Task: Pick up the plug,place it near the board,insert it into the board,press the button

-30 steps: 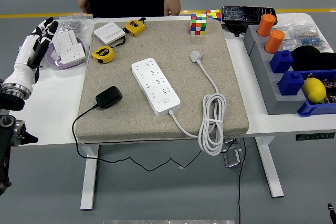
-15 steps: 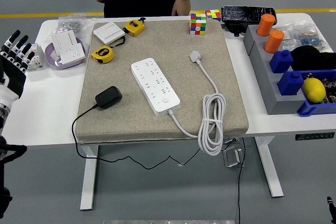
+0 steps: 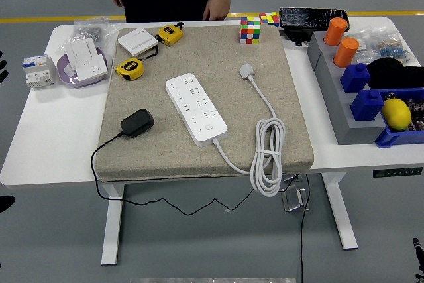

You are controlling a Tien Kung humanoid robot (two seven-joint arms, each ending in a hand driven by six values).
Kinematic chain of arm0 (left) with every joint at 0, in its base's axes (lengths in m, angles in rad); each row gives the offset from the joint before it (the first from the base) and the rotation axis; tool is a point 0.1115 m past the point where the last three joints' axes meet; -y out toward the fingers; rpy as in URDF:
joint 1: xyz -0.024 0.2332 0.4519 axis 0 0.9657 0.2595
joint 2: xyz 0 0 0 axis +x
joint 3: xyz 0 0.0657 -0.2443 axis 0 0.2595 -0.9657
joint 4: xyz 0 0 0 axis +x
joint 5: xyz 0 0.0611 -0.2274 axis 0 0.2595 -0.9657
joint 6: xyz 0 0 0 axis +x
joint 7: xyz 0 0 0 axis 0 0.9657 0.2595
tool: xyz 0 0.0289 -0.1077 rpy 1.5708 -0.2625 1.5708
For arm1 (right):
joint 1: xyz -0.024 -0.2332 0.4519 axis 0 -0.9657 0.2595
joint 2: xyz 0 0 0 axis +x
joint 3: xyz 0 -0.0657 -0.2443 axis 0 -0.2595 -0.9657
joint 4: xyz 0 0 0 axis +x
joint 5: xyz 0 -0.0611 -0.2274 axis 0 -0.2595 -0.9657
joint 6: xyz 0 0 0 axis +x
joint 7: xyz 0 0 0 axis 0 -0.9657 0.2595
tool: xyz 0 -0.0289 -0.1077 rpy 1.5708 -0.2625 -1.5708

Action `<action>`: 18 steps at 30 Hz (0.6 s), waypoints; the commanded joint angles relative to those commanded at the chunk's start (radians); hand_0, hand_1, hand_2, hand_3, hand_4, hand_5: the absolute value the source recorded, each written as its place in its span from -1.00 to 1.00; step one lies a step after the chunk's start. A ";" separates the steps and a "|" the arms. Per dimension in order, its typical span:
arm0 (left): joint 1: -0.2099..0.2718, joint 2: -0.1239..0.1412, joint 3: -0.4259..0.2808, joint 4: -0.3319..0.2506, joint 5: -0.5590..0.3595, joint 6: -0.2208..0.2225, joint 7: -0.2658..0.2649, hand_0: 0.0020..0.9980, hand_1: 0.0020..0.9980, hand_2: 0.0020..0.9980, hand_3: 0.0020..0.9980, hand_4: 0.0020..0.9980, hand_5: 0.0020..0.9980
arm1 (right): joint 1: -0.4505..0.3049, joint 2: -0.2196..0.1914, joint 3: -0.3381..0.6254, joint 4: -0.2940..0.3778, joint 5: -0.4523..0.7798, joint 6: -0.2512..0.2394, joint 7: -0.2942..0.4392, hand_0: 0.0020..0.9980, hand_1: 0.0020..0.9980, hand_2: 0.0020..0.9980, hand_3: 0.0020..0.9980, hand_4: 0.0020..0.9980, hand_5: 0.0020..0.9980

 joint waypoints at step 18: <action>0.010 -0.004 -0.003 -0.020 0.018 0.005 -0.009 0.62 0.62 0.56 0.58 1.00 1.00 | 0.006 -0.013 -0.027 0.003 0.008 -0.001 0.000 0.87 0.75 0.64 0.69 1.00 1.00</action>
